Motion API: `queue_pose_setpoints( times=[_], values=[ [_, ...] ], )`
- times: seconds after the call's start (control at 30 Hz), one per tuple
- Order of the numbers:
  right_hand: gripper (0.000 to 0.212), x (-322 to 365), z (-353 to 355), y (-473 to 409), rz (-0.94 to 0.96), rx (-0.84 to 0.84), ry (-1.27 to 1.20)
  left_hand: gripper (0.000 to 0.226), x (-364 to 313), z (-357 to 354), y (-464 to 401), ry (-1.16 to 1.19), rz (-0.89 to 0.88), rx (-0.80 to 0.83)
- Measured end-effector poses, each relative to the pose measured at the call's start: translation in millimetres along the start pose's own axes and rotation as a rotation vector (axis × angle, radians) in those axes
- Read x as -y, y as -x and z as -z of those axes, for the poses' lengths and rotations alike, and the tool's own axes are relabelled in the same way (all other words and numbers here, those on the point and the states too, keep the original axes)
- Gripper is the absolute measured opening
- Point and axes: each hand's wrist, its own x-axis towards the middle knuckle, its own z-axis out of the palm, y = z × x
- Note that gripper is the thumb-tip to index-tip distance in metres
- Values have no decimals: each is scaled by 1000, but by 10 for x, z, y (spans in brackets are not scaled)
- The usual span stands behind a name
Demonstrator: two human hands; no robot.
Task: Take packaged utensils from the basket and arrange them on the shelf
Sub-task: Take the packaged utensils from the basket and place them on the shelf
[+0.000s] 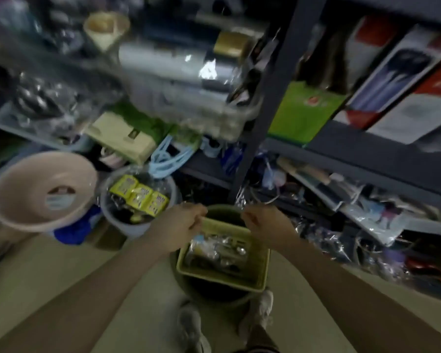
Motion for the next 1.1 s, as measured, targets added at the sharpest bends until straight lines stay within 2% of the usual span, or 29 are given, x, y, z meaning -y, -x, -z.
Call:
queue_pose_setpoints(
  times=[0.1, 0.17, 0.23, 0.3, 0.4, 0.5, 0.63, 0.77, 0.9, 1.0, 1.1],
  values=[
    [18, -365, -962, -113, -123, 250, 41, 33, 474, -670, 90, 48, 111, 50],
    [29, -610, -1564, -154, -178, 380, -31, 42, 728, -1094, 101, 76, 197, 71],
    [41, -882, -2117, -229, -195, 402, -59, 47, 940, -1481, 70, 139, 238, 68],
    [46, -1173, -2606, -335, -172, 420, 5, 35, 1105, -1798, -14, 163, 251, 56],
    [46, -1513, -3196, -503, -167, 514, 143, 29, 1266, -2201, -151, 171, 246, -24],
    [41, -1735, -3600, -729, -67, 496, 234, 28, 1368, -2446, -254, 147, 257, -38],
    [44, -1822, -3733, -941, 78, 650, 208, 31, 1417, -2602, -376, 126, 202, 23],
    [54, -1793, -3648, -1024, 27, 807, 158, 35, 1380, -2699, -493, 103, 286, 127],
    [35, -1747, -3190, -993, -111, 693, -240, 29, 1401, -2842, -536, -13, 362, 346],
    [34, -1852, -2850, -968, -300, 643, -442, 23, 1456, -3042, -578, -35, 394, 476],
    [32, -1926, -2627, -925, -365, 625, -570, 33, 1472, -3262, -667, 8, 424, 608]
  ],
)
